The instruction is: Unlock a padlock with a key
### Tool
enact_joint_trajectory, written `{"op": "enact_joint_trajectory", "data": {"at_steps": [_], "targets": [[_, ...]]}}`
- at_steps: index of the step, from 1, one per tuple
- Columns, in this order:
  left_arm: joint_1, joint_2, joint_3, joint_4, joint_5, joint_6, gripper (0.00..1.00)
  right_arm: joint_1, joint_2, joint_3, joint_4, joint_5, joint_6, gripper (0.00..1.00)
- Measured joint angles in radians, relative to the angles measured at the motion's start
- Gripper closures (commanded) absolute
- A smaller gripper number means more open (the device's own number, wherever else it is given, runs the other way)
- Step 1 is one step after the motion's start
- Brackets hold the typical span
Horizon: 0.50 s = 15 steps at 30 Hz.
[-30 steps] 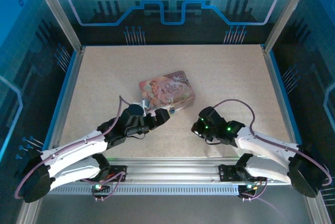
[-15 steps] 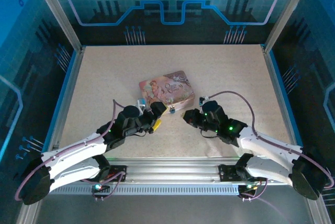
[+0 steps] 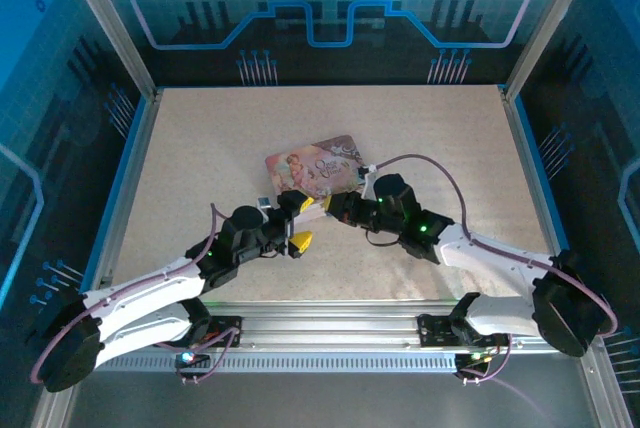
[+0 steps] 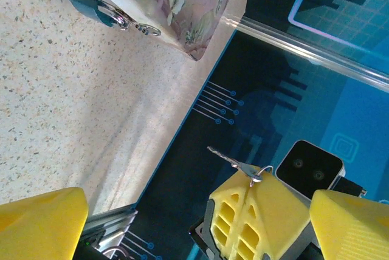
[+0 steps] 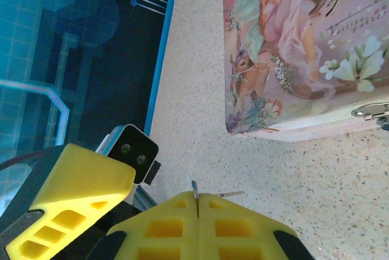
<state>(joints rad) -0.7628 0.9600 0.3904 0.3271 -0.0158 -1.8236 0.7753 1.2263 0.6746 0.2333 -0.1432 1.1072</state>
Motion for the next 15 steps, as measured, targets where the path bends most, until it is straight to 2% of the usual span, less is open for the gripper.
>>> {"op": "enact_joint_trajectory", "data": {"at_steps": [15], "targets": [[0.000,0.000,-0.034,0.091,-0.058,-0.138,0.20,0.071,0.137,0.045,0.084,-0.051,0.006,1.00]]}}
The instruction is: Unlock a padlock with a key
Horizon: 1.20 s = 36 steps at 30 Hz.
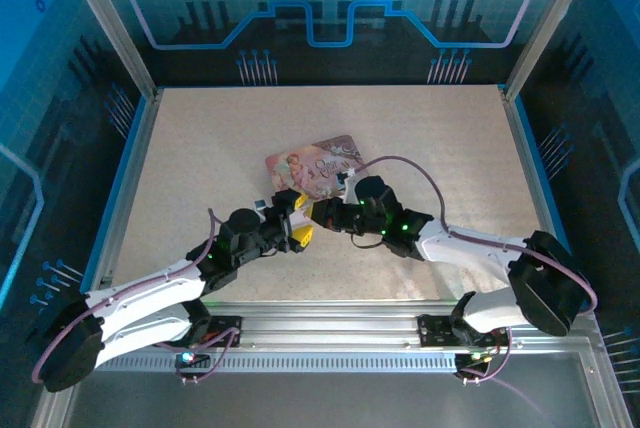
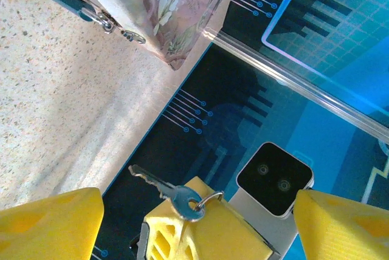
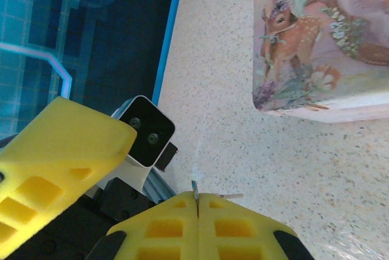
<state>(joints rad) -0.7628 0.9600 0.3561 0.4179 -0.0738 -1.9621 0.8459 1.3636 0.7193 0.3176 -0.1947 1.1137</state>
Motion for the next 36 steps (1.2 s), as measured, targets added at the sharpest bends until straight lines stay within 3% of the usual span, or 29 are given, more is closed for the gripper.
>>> {"op": "enact_joint_trajectory", "data": {"at_steps": [12,36], "targets": [[0.001,-0.026,-0.036,0.022,-0.043,-0.036,0.47,0.031,0.034,0.027,0.025,-0.035,0.012,1.00],[0.001,-0.106,-0.059,-0.063,-0.099,-0.039,0.78,0.032,-0.008,0.026,0.016,-0.042,0.015,1.00]]}}
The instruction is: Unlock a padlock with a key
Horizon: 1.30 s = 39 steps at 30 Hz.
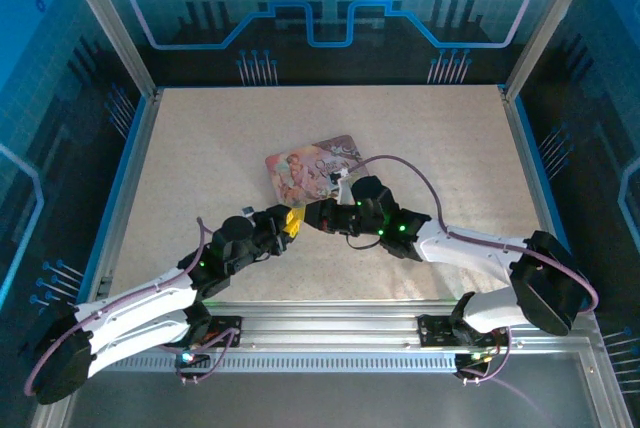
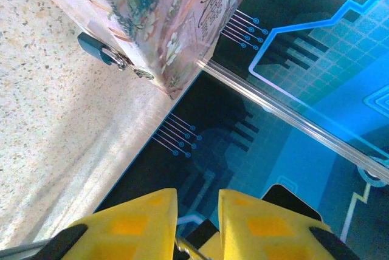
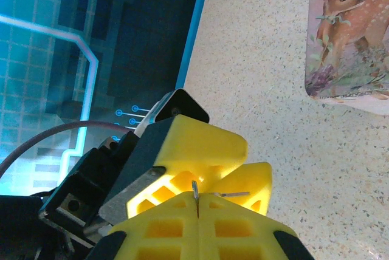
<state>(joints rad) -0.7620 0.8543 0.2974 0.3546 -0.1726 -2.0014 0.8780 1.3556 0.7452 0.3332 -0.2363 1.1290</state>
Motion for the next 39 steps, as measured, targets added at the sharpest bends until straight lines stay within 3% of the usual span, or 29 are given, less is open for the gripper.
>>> {"op": "enact_joint_trajectory", "data": {"at_steps": [10,13,20,25,31,39], "targets": [[0.002,-0.002,-0.002,-0.011,-0.020,0.000,0.98,0.000,-0.004,-0.012,-0.005,-0.001,0.000,1.00],[0.004,-0.005,-0.003,-0.012,-0.026,0.001,1.00,0.000,-0.004,-0.013,-0.011,-0.001,0.000,1.00],[0.004,-0.006,0.002,-0.053,-0.028,0.085,1.00,-0.007,-0.010,-0.039,-0.008,0.000,0.000,0.74],[0.004,-0.005,0.063,-0.114,-0.056,0.296,1.00,-0.035,-0.068,-0.099,0.015,0.003,-0.022,0.57],[0.002,-0.002,0.193,-0.136,-0.069,0.666,1.00,-0.109,-0.166,-0.171,0.064,-0.009,-0.063,0.42],[-0.048,0.037,0.220,0.029,-0.066,1.067,1.00,-0.164,-0.249,-0.252,0.250,-0.050,-0.094,0.27]]}}
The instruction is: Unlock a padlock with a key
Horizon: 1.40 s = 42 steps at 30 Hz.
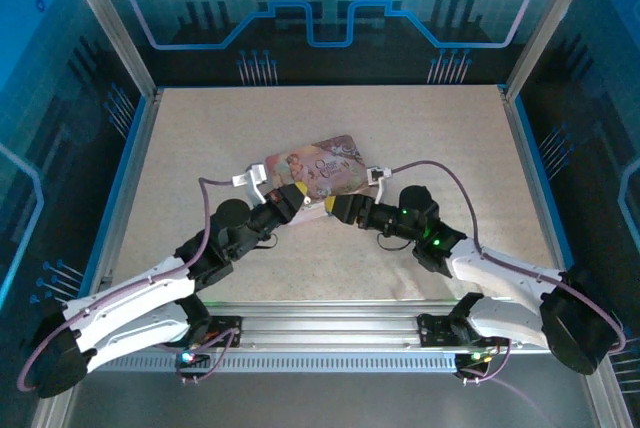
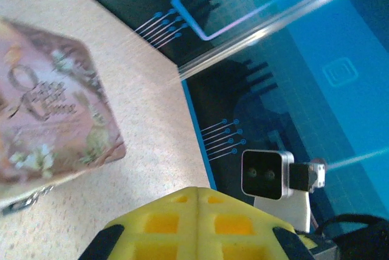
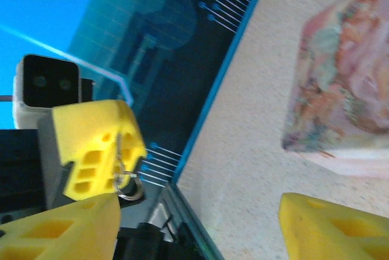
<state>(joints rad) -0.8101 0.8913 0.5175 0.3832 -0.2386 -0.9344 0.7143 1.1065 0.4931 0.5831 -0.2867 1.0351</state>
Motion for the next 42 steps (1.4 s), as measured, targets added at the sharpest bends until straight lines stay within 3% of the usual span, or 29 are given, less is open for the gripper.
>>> {"op": "enact_joint_trajectory", "data": {"at_steps": [6,15,33,42], "targets": [[-0.047,0.024,0.000,0.172,-0.005,0.154,1.00,0.004,-0.002,-0.002,0.178,-0.032,-0.001,0.25],[-0.080,0.078,0.000,0.363,-0.055,0.178,1.00,0.046,0.002,-0.001,0.287,-0.037,-0.001,0.26],[-0.084,0.093,0.000,0.386,-0.089,0.174,1.00,0.064,0.069,0.045,0.314,-0.036,0.000,0.54],[-0.085,0.093,-0.005,0.388,-0.105,0.162,1.00,0.064,0.089,0.072,0.320,-0.035,0.003,0.75]]}}
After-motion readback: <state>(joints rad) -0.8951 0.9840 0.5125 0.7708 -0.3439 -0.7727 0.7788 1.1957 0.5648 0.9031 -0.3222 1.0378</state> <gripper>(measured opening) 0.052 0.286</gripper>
